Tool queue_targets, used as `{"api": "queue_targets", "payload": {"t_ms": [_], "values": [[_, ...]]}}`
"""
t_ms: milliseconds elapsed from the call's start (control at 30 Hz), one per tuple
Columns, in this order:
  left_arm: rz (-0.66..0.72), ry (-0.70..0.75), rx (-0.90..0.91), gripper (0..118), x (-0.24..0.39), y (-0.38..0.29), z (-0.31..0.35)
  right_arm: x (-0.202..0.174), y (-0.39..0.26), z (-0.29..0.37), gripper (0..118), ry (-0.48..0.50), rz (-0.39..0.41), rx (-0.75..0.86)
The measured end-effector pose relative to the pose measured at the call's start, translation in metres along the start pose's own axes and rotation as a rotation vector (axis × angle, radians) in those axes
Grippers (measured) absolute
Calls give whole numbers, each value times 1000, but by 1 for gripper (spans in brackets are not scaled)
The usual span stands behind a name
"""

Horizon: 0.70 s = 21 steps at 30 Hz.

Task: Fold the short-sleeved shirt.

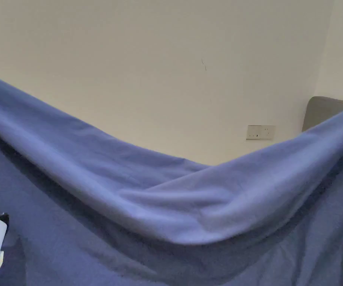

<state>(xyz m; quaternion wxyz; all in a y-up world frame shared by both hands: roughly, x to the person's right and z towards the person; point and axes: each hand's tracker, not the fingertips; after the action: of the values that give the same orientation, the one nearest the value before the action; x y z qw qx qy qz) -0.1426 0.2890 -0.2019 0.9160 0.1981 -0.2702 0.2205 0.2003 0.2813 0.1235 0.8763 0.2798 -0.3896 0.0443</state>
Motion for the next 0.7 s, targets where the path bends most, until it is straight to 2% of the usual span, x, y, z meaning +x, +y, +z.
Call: {"api": "queue_targets", "payload": {"t_ms": [67, 200, 233, 567, 700], "values": [[-5, -13, 47, 3, 3, 17, -14, -1, 17, -22, 3, 11, -13, 18], [96, -80, 43, 3, 0, 30, -59, -3, 29, -66, 3, 41, -37, 18], [78, -70, 31, 3, 1, 28, -73, -3, 27, -76, 3, 44, -38, 17], [77, -79, -81, 3, -4, -43, -200, -17, -40, -186, 3, 87, 23, -24], [162, -75, -161, 3, 5, -71, -230, -14, -69, -225, 3, 112, 21, -32]]}}
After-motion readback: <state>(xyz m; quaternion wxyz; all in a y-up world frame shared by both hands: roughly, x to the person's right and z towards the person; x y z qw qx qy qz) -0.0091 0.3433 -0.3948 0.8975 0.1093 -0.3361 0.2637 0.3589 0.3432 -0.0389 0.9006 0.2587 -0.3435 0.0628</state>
